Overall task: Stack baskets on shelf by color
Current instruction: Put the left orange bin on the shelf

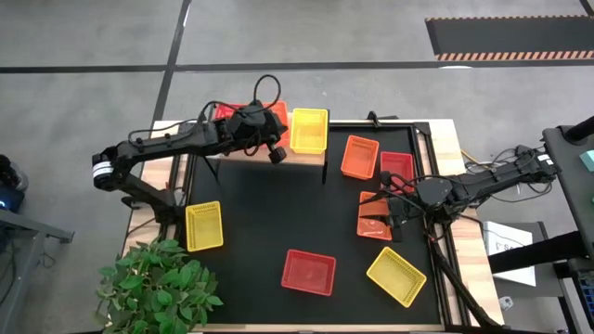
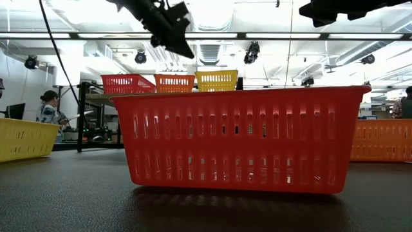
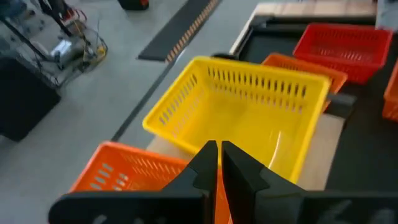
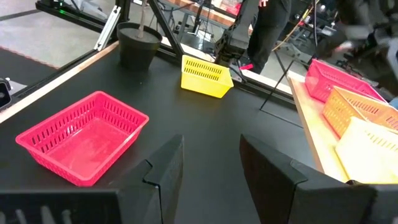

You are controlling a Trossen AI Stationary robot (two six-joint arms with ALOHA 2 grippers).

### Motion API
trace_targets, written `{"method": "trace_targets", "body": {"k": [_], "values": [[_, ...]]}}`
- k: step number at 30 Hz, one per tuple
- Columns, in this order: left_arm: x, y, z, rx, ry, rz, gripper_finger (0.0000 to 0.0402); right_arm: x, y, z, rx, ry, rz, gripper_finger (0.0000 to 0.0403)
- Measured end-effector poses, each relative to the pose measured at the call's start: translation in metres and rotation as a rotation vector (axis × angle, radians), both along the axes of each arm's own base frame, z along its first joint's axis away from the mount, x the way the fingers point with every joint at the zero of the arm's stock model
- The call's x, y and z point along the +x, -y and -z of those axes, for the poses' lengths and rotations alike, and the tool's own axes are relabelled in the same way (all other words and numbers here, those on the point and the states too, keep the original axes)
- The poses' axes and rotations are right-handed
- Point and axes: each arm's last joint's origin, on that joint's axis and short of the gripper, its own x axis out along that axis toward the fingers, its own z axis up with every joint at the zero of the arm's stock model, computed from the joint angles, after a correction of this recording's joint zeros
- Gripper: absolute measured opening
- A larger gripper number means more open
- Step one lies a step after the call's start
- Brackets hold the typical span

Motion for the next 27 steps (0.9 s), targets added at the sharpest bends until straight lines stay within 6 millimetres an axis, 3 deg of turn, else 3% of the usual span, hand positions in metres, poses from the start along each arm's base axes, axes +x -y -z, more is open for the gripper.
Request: {"method": "trace_targets", "body": {"k": [6, 18, 27], "values": [[0.009, -0.010, 0.015, -0.019, -0.047, -0.020, 0.0006, 0.000, 0.000, 0.001, -0.002, -0.008, 0.000, 0.0150], [0.004, -0.006, 0.026, -0.104, -0.132, -0.048, 0.0006, 0.000, 0.000, 0.001, -0.001, -0.007, 0.000, 0.0150], [-0.003, 0.000, 0.012, -0.114, -0.115, -0.045, 0.0006, 0.000, 0.000, 0.001, 0.006, -0.008, 0.002, 0.0150]]}}
